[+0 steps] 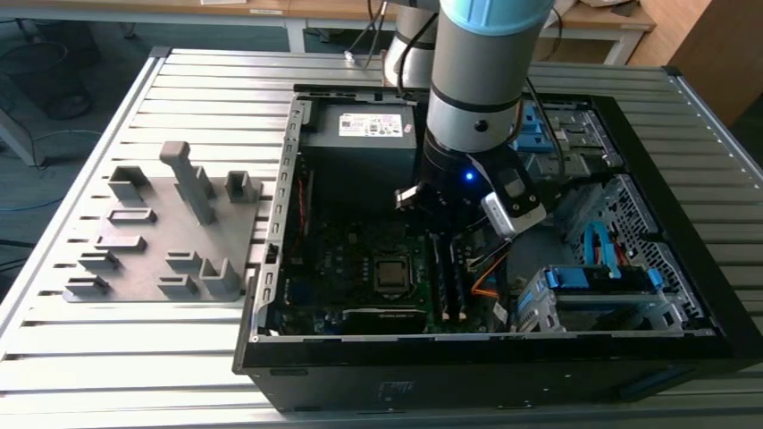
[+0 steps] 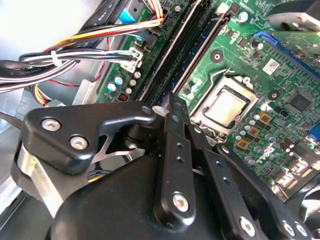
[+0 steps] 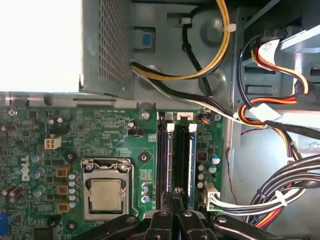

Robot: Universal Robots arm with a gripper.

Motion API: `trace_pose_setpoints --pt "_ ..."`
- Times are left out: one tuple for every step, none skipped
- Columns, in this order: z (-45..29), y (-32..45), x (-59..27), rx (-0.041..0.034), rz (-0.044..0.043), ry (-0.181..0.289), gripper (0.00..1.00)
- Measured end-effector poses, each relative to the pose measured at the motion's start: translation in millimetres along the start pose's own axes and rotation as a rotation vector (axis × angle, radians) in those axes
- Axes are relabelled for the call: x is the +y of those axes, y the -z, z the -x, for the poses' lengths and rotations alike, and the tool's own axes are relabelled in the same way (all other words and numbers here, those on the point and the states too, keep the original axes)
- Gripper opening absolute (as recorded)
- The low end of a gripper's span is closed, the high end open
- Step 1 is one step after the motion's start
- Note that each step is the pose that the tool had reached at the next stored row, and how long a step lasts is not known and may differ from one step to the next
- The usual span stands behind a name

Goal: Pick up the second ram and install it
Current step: 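Press down the second ram until it locks into place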

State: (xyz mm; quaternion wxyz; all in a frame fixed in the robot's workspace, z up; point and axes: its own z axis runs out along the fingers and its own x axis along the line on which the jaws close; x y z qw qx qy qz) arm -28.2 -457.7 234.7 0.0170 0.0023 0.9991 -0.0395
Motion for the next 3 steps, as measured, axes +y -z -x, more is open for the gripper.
trace_pose_setpoints --pt "0.0 0.0 0.0 0.0000 0.0000 0.000 0.10" --pt "0.0 0.0 0.0 0.0000 0.0000 0.000 0.10" --pt "0.0 0.0 0.0 0.0000 0.0000 0.000 0.10"
